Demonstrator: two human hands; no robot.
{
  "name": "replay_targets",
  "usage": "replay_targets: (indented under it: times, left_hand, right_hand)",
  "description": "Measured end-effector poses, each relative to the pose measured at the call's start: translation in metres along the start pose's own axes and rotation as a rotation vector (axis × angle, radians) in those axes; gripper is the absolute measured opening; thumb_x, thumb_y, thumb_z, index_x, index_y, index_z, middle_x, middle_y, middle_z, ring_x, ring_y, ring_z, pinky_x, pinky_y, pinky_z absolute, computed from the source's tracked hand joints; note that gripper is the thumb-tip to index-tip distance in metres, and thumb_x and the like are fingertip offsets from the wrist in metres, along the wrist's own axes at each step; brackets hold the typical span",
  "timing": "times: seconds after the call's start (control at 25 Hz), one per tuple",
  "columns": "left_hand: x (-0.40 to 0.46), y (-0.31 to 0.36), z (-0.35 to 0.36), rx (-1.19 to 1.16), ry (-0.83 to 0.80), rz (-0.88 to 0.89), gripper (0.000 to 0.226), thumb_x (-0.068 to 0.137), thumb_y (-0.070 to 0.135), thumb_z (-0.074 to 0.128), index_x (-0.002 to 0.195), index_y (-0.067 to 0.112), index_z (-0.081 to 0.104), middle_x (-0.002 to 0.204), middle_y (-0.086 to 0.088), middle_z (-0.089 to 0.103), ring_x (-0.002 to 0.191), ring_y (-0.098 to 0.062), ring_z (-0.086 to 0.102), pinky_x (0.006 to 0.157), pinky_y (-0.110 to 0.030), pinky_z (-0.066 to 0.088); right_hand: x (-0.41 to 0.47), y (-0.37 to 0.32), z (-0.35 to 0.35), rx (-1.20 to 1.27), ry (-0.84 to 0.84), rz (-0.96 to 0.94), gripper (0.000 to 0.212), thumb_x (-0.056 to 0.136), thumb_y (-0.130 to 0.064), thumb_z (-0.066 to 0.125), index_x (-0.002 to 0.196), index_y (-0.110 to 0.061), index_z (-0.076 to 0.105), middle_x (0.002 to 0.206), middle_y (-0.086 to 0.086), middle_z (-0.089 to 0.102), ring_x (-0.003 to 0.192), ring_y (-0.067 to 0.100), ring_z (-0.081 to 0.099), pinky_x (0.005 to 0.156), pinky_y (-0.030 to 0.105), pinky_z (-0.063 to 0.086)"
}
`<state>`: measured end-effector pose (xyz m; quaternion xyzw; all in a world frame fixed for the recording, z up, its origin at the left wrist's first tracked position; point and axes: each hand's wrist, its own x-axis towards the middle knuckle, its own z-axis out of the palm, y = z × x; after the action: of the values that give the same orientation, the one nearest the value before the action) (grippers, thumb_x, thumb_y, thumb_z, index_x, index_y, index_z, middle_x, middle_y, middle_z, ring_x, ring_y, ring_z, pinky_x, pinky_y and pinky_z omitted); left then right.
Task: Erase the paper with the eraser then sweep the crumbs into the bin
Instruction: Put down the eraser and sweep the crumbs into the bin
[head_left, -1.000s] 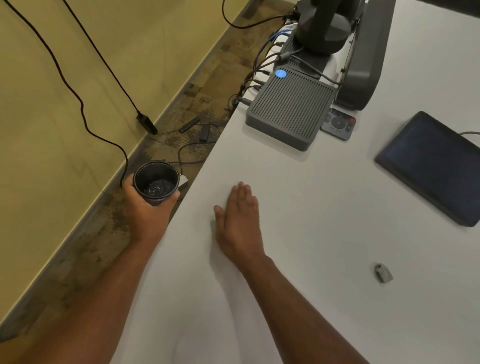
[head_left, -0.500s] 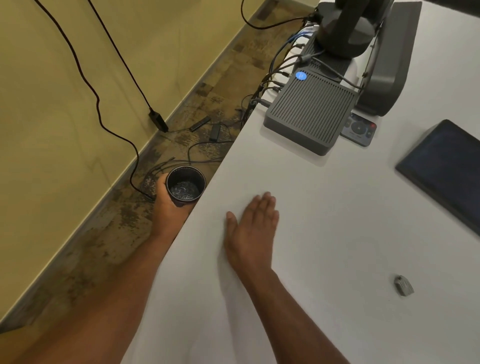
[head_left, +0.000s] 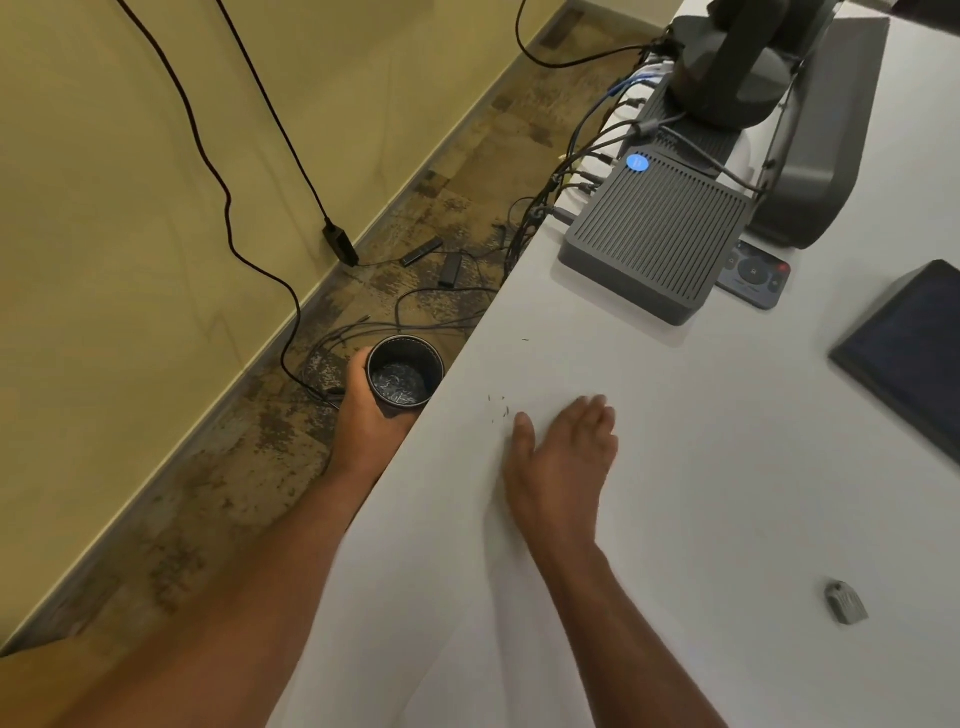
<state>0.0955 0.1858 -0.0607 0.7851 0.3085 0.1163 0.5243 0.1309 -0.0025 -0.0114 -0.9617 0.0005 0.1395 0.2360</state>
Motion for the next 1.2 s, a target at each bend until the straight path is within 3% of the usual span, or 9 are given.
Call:
replay_targets:
  times: [0.2,0.28,0.44,0.52,0.6,0.72,0.8,0.92,1.2]
  left_hand:
    - [0.004,-0.006,-0.002,0.025,-0.025,0.014,0.095,0.07,0.018,0.088,0.145,0.024,0.031,0.133,0.0,0.053,0.12,-0.02,0.055,0.092,-0.025,0.048]
    - [0.004,-0.007,-0.003,0.036,-0.036,0.036,0.094,0.069,0.032,0.084,0.145,0.023,0.03,0.133,0.001,0.051,0.12,-0.018,0.053,0.09,-0.015,0.047]
    - [0.002,-0.003,-0.004,-0.017,-0.031,-0.008,0.1,0.06,0.045,0.091,0.141,0.034,0.033,0.134,0.0,0.057,0.12,-0.02,0.057,0.091,-0.031,0.051]
    - [0.0,-0.002,-0.004,-0.009,-0.022,-0.004,0.098,0.062,0.034,0.093,0.14,0.034,0.033,0.131,0.002,0.056,0.118,-0.018,0.056,0.086,-0.02,0.048]
    - [0.001,0.001,-0.002,0.001,-0.031,-0.006,0.095,0.065,0.023,0.093,0.14,0.03,0.034,0.126,0.005,0.054,0.114,-0.014,0.054,0.076,-0.002,0.041]
    - [0.001,0.002,0.0,-0.109,-0.056,-0.036,0.073,0.085,0.009,0.078,0.142,0.022,0.035,0.127,0.002,0.056,0.112,-0.015,0.058,0.08,-0.002,0.043]
    - [0.0,-0.002,-0.002,-0.197,-0.083,-0.06,0.058,0.094,0.034,0.064,0.142,0.023,0.034,0.134,-0.002,0.055,0.119,-0.011,0.057,0.095,-0.017,0.047]
    - [-0.002,-0.005,-0.004,-0.247,-0.08,-0.119,0.088,0.073,0.067,0.062,0.144,0.023,0.034,0.133,0.0,0.054,0.121,-0.01,0.057,0.095,-0.022,0.046]
    - [-0.002,-0.007,-0.002,-0.086,-0.035,-0.02,0.101,0.062,0.037,0.094,0.141,0.04,0.032,0.139,0.004,0.053,0.126,-0.017,0.053,0.097,-0.034,0.052]
  right_hand:
    - [-0.002,-0.051,0.033,-0.084,-0.155,-0.334,0.073,0.101,-0.052,0.016,0.153,-0.006,-0.008,0.159,0.012,-0.018,0.145,0.023,-0.023,0.118,0.041,-0.011]
    - [-0.003,-0.069,0.033,0.096,-0.206,-0.442,0.065,0.103,-0.045,0.022,0.154,-0.012,-0.001,0.162,0.005,-0.01,0.147,0.017,-0.016,0.12,0.039,-0.004]
    - [-0.011,-0.041,0.018,0.149,-0.026,-0.163,0.066,0.103,-0.041,0.028,0.153,-0.007,0.002,0.162,0.009,-0.003,0.148,0.02,-0.008,0.119,0.034,-0.008]
    - [-0.03,-0.024,0.019,-0.016,-0.011,-0.036,0.073,0.101,-0.048,0.023,0.152,-0.003,-0.003,0.16,0.014,-0.011,0.146,0.025,-0.016,0.118,0.038,-0.012]
    - [-0.041,-0.029,0.032,-0.079,-0.025,-0.075,0.077,0.1,-0.051,0.02,0.151,0.0,-0.005,0.158,0.019,-0.016,0.145,0.028,-0.022,0.116,0.041,-0.015]
    - [-0.033,-0.069,0.052,-0.081,-0.107,-0.227,0.072,0.101,-0.049,0.014,0.15,-0.003,-0.011,0.156,0.018,-0.023,0.142,0.027,-0.029,0.116,0.042,-0.015]
    - [-0.028,-0.096,0.054,0.036,-0.168,-0.393,0.065,0.103,-0.041,0.016,0.152,-0.005,-0.006,0.159,0.015,-0.016,0.145,0.023,-0.023,0.118,0.04,-0.012]
    - [-0.02,-0.1,0.044,0.276,-0.23,-0.56,0.057,0.104,-0.027,0.028,0.153,-0.007,0.007,0.162,0.009,0.002,0.148,0.018,-0.007,0.119,0.031,-0.005]
    - [0.087,-0.007,-0.006,0.031,0.038,-0.209,0.059,0.103,-0.032,0.03,0.153,-0.004,0.011,0.161,0.013,0.008,0.148,0.025,0.001,0.119,0.037,-0.002]
